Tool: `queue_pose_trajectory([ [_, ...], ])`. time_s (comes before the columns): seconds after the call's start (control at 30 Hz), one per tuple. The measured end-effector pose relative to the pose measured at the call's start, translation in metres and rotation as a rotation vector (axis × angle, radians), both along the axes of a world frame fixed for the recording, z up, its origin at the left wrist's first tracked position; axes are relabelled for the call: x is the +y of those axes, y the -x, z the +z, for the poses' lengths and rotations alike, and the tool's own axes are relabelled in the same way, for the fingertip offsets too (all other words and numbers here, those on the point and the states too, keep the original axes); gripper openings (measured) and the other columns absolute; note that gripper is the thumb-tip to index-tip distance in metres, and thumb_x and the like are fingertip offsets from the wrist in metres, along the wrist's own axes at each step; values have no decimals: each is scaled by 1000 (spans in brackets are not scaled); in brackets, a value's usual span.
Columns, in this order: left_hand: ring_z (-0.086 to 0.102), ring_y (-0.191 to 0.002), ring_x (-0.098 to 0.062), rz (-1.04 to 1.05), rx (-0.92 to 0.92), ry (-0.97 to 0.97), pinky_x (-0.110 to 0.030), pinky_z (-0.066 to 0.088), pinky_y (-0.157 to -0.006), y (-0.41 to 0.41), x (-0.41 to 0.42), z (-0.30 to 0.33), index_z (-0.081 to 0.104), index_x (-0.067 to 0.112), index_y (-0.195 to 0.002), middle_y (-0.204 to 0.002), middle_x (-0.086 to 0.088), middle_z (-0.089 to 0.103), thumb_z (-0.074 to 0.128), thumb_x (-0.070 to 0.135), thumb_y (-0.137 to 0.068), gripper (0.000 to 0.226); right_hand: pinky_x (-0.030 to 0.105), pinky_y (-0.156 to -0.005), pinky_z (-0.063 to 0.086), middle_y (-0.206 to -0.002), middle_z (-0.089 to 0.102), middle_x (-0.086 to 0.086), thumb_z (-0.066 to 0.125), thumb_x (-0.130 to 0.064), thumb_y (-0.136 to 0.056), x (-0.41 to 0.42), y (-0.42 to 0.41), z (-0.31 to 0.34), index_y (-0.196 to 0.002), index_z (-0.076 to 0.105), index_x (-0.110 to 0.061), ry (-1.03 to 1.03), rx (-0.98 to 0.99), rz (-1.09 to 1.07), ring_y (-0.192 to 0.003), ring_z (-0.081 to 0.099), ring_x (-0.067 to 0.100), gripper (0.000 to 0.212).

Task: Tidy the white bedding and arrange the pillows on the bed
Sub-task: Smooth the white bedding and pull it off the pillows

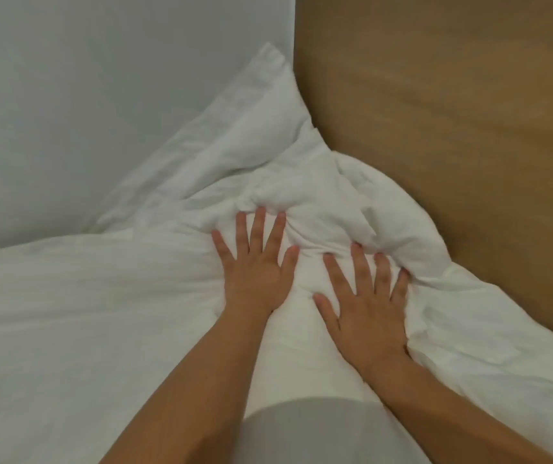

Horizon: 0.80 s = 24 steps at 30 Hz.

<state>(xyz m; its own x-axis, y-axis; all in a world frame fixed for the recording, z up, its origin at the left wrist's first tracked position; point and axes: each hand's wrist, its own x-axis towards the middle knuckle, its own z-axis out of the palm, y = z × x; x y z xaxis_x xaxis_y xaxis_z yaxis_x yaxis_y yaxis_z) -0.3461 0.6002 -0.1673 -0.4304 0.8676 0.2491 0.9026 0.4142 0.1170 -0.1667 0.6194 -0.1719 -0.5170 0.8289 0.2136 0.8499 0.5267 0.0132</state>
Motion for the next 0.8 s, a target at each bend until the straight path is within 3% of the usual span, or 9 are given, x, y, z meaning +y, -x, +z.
queue_pose_trajectory([
  [0.13,-2,-150,-28,17,119,-241,-65,-5,-113,-2,33,-31,14,31,-155,-163,-2,6,25,53,-98,62,63,-100,24,-150,35,14,30,-59,-94,31,17,-41,-146,37,-31,-209,117,-40,-128,35,42,59],
  [0.37,19,-147,-27,44,41,-391,-60,0,-117,-5,35,-29,32,23,-150,-156,-7,30,41,45,-95,61,58,-95,31,-137,52,16,39,-54,-96,33,18,-49,-134,48,-27,-354,242,-37,-117,49,41,48],
  [0.47,33,-135,-30,67,35,-439,-55,5,-118,-2,37,-34,43,21,-143,-142,-12,44,49,42,-93,55,56,-96,32,-128,58,16,43,-52,-96,37,19,-53,-126,53,-25,-380,280,-23,-112,52,39,42],
  [0.57,45,-106,-30,30,64,-483,-45,23,-105,0,40,-41,49,27,-131,-114,-11,55,54,36,-90,42,52,-93,33,-113,61,15,49,-45,-95,38,21,-58,-114,61,-21,-443,323,11,-103,52,35,33],
  [0.63,44,-93,-27,-19,35,-495,-40,26,-93,1,41,-41,45,34,-127,-100,-7,53,56,32,-88,40,51,-93,31,-111,55,11,52,-39,-93,40,21,-60,-109,64,-21,-463,342,44,-101,48,32,26],
  [0.7,44,-89,-26,-47,-47,-478,-38,25,-89,2,37,-37,43,37,-124,-95,-5,51,56,30,-87,40,51,-91,29,-110,48,7,56,-32,-87,39,21,-60,-109,60,-25,-471,354,77,-98,45,31,23],
  [0.8,47,-94,-27,-79,-157,-407,-37,25,-90,-6,18,-27,49,36,-127,-97,-3,51,48,29,-88,40,46,-83,32,-98,53,9,69,-20,-73,31,14,-52,-101,65,-23,-508,328,142,-88,45,29,28],
])
